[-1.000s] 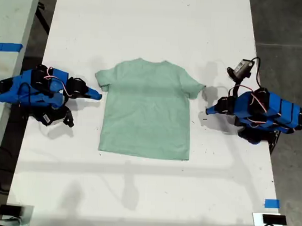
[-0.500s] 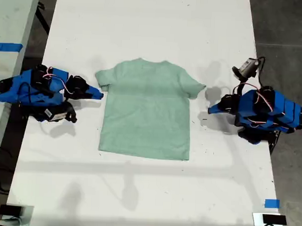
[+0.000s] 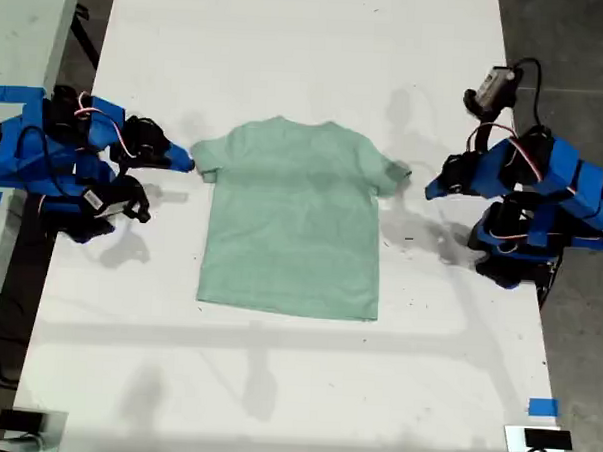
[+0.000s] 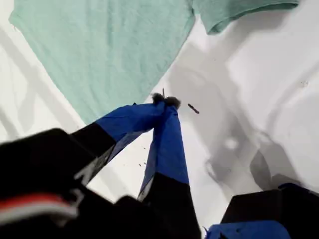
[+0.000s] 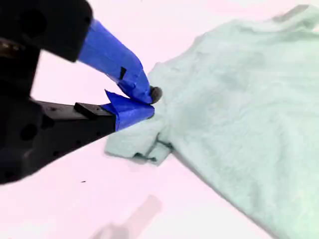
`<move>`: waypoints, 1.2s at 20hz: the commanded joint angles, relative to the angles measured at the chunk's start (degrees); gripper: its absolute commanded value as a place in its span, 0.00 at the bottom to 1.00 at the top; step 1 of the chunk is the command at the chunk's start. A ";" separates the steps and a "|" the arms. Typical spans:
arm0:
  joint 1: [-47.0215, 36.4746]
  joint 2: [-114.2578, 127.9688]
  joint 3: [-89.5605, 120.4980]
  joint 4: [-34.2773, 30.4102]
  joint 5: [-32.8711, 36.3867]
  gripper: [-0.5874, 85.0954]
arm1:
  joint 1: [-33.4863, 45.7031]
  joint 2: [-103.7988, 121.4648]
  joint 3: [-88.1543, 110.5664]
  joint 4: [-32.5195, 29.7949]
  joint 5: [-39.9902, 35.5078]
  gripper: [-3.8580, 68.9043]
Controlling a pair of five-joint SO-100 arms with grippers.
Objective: Fold tshirt
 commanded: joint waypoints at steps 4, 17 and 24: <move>-10.46 -29.71 -26.02 10.37 15.82 0.01 | 7.03 -20.65 -22.06 8.61 -9.40 0.03; -20.13 -31.03 -22.85 10.46 23.47 0.09 | 19.95 -42.71 -29.53 2.37 -24.43 0.52; -20.04 -33.84 -22.50 8.09 23.55 0.08 | 24.26 -54.32 -20.48 -18.46 -30.59 0.52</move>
